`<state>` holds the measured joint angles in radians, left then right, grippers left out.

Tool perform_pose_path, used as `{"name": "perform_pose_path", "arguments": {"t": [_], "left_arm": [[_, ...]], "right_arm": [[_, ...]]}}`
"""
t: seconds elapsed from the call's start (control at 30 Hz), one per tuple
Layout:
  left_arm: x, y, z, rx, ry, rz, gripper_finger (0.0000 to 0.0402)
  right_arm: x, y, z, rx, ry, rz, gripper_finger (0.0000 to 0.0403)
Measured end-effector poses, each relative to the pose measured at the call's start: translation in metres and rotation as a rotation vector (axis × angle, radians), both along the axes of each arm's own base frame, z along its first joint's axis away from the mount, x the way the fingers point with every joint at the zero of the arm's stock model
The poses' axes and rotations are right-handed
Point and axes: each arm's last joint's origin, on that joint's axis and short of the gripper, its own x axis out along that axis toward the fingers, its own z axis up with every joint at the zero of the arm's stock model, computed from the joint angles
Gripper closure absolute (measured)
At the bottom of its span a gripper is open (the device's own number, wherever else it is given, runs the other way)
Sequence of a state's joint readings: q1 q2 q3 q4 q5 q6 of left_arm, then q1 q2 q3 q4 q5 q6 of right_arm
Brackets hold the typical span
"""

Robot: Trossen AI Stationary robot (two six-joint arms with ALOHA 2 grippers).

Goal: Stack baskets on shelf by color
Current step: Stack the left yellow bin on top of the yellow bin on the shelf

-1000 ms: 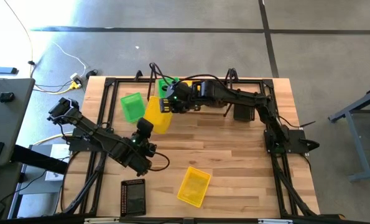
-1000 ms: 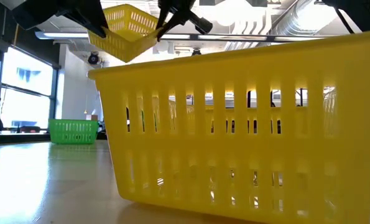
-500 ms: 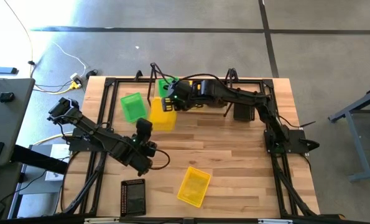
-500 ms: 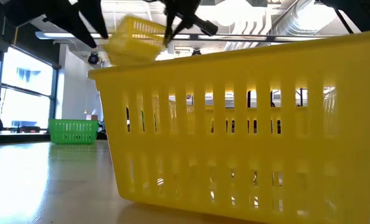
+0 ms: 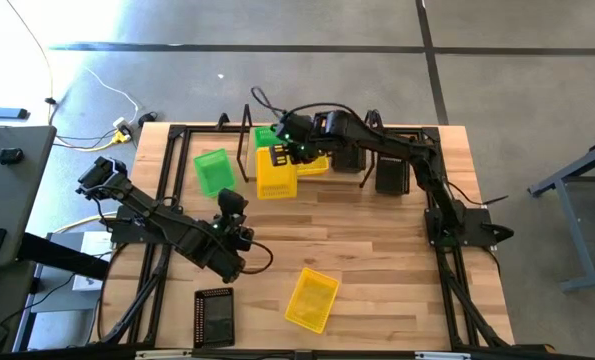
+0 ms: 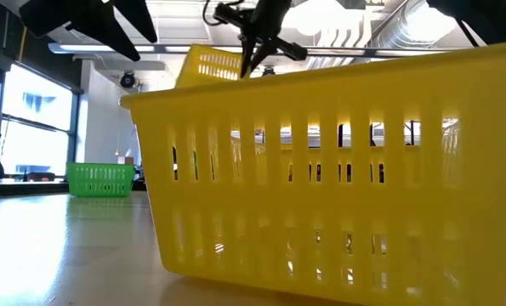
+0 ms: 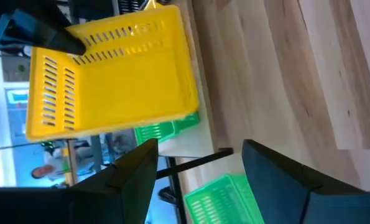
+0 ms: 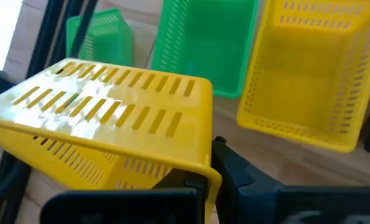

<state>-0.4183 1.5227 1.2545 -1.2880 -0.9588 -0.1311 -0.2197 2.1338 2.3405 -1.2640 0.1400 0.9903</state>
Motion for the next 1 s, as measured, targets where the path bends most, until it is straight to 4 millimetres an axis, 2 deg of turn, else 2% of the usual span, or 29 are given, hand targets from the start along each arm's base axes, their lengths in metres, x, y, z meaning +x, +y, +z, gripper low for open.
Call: {"name": "perform_pose_path", "arguments": {"t": [0.23, 0.4, 0.77, 1.0], "left_arm": [[0.001, 0.002, 0.0, -0.031, -0.048, 0.047, 0.0177], [0.004, 0.012, -0.001, -0.08, -0.075, 0.122, 0.0177], [0.012, 0.057, -0.004, -0.234, -0.082, 0.356, 0.0177], [0.014, 0.088, -0.007, -0.393, -0.029, 0.476, 0.0177]], "right_arm": [[-0.017, -0.04, -0.001, 0.02, 0.058, 0.048, 0.0403], [-0.034, -0.074, 0.0, 0.04, 0.08, 0.059, 0.0403], [-0.079, -0.15, 0.0, 0.128, 0.021, 0.049, 0.0403], [-0.111, -0.188, 0.001, 0.165, -0.031, 0.023, 0.0403]]}}
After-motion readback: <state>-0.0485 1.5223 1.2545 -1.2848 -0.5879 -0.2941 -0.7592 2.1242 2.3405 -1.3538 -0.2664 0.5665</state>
